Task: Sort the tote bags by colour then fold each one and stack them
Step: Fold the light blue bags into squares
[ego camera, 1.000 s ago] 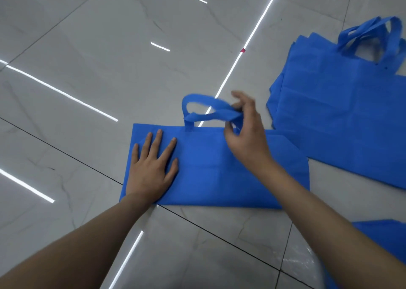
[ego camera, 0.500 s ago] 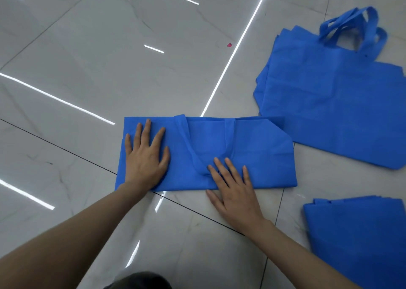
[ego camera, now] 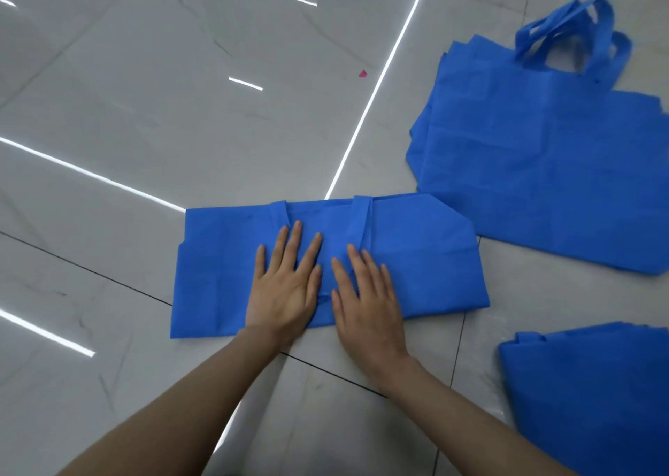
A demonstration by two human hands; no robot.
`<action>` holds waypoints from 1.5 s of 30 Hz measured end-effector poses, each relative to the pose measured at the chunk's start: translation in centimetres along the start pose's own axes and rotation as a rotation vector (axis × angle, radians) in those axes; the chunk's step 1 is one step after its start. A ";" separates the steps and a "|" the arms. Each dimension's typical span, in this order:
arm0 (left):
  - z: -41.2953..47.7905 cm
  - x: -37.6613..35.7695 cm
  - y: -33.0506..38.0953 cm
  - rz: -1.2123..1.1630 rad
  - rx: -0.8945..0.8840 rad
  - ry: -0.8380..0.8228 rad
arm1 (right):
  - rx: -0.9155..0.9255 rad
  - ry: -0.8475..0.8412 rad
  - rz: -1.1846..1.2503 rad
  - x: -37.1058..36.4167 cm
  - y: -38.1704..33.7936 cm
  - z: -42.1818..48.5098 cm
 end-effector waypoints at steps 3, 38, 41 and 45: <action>0.5 0.7 0.2 -0.016 0.032 0.076 | 0.047 0.000 0.003 -0.5 0.9 -1.8; 1.6 6.3 -7.6 -0.319 -0.254 -0.051 | 0.226 -0.330 0.202 0.9 6.0 -1.1; 0.3 5.0 -7.9 -0.068 -0.520 -0.187 | 0.181 -0.260 0.303 0.7 6.2 -1.2; 0.5 4.5 -7.3 -0.320 -0.297 -0.205 | 0.143 -0.212 0.365 1.3 6.3 -0.2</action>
Point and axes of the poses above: each hand's wrist, its own z-axis towards the middle knuckle, its own x-axis out of the back of the hand, y = z × x, the point moved 4 cm from there along z, towards the middle knuckle, and after that the axes turned 14 degrees about y, right-handed, at the moved point
